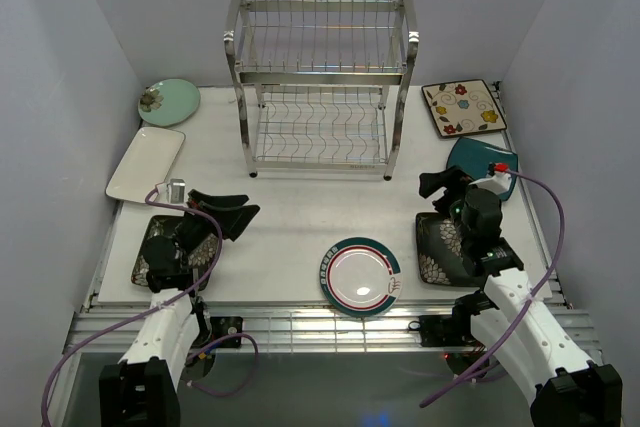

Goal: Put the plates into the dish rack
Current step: Pick up the plate at the center of the board.

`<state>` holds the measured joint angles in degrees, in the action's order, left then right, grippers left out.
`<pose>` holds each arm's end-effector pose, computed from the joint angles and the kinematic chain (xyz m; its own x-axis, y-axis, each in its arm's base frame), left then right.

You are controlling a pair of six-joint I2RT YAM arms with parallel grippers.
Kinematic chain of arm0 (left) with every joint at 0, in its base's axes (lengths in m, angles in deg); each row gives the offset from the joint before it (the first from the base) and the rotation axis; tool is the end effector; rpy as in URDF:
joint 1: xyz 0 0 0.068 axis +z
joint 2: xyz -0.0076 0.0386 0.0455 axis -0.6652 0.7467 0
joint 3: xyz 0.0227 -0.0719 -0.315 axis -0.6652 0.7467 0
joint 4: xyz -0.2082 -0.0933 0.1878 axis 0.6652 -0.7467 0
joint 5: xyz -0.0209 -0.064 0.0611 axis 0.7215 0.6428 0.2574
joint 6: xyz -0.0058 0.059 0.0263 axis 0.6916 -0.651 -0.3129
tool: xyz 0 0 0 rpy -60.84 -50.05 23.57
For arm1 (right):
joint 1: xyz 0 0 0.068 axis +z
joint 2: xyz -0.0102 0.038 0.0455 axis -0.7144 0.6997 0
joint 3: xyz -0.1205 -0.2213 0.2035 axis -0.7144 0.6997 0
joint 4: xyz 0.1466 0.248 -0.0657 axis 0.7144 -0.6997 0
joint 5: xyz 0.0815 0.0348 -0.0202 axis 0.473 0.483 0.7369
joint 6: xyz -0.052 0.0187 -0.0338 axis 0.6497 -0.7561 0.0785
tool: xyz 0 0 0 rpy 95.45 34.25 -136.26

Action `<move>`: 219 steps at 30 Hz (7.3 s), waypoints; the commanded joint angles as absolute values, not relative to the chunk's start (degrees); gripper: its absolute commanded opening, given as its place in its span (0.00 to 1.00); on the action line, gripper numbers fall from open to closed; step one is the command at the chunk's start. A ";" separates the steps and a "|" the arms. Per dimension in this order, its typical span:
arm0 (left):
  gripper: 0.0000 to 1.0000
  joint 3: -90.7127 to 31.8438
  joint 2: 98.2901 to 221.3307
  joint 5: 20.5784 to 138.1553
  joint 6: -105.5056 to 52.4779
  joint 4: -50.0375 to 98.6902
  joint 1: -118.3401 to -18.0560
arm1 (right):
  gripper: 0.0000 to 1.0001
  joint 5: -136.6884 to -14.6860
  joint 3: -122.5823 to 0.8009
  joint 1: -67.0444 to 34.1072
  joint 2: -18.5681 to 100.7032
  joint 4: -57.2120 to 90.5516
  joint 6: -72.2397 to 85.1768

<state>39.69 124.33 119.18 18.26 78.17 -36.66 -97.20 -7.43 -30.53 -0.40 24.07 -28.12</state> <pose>0.1428 -0.0252 0.2312 -0.3540 -0.5896 -0.7260 0.6264 0.4269 -0.6522 0.1801 0.0360 0.2656 -0.1500 0.6246 -0.7664 0.0992 0.7808 0.6169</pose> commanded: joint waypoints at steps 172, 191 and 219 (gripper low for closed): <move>0.98 41.42 120.53 115.58 21.76 71.09 -36.78 | 0.09 -88.16 -16.37 -67.22 51.04 45.74 -39.28; 0.98 41.42 120.62 115.67 21.85 71.09 -36.86 | 0.48 -84.03 -17.52 -67.13 58.08 46.97 -39.28; 0.98 41.51 119.38 115.67 21.58 71.09 -36.95 | 0.72 -78.23 -24.72 -67.22 64.13 46.71 -36.90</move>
<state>39.58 120.04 116.47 21.78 71.08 -36.68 -79.27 -23.63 -67.40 61.26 54.32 -38.57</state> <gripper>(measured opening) 0.980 0.736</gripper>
